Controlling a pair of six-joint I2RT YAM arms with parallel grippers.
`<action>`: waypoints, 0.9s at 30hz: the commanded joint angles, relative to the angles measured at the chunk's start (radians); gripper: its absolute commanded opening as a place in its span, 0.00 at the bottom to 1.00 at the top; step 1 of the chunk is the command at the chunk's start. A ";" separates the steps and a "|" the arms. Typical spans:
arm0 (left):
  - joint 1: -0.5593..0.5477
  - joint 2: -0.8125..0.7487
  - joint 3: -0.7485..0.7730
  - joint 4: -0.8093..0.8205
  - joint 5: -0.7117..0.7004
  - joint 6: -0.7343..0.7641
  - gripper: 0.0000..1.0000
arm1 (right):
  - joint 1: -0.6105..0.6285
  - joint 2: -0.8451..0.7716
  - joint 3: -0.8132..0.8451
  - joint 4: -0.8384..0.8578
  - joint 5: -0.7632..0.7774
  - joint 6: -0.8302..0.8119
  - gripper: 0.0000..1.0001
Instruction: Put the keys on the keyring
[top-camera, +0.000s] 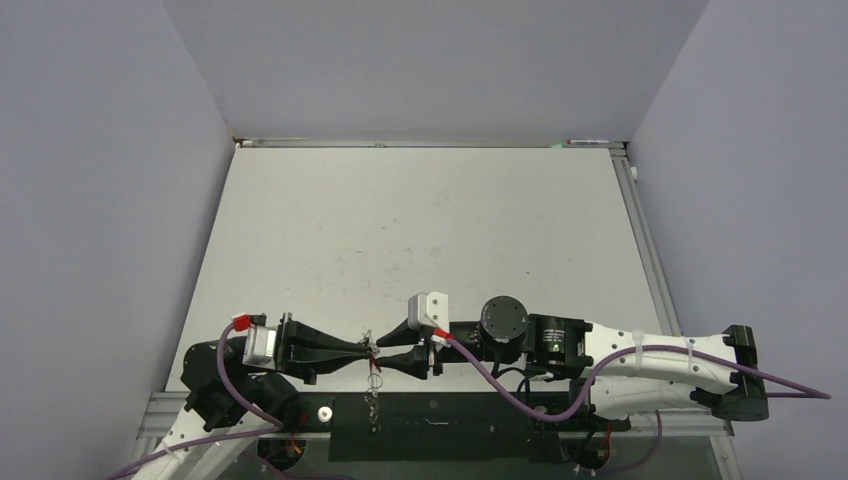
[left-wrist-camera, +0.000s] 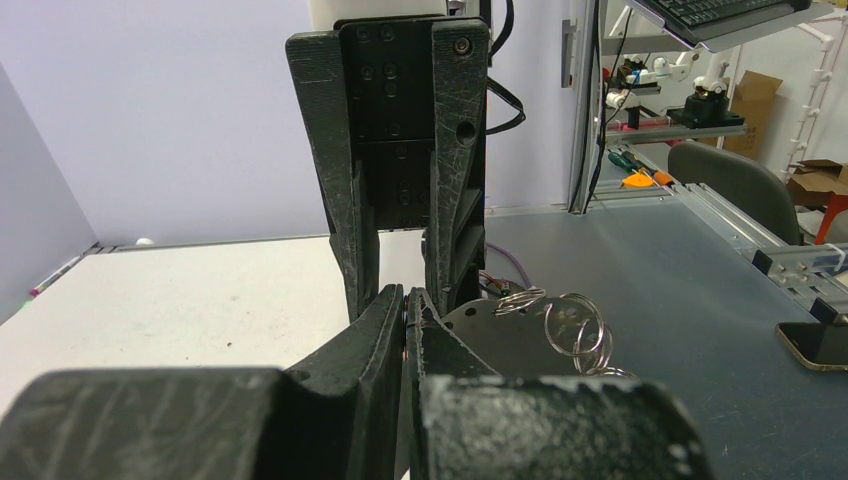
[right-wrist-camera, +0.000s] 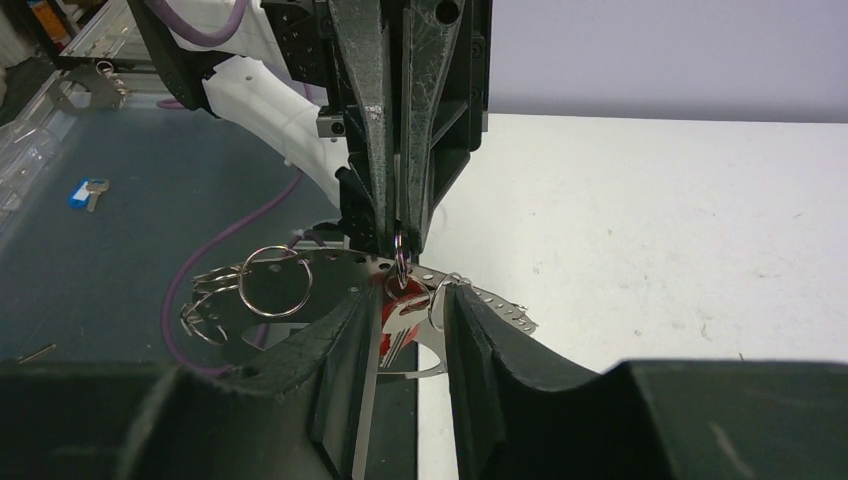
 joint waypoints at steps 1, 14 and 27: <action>0.005 -0.014 0.010 0.042 -0.019 0.001 0.00 | -0.005 0.013 0.036 0.066 0.009 -0.005 0.30; 0.007 -0.015 0.010 0.038 -0.021 0.002 0.00 | -0.006 0.037 0.049 0.081 -0.005 -0.034 0.16; 0.008 -0.017 0.010 0.032 -0.016 0.005 0.00 | -0.007 0.033 0.079 0.020 -0.032 -0.087 0.05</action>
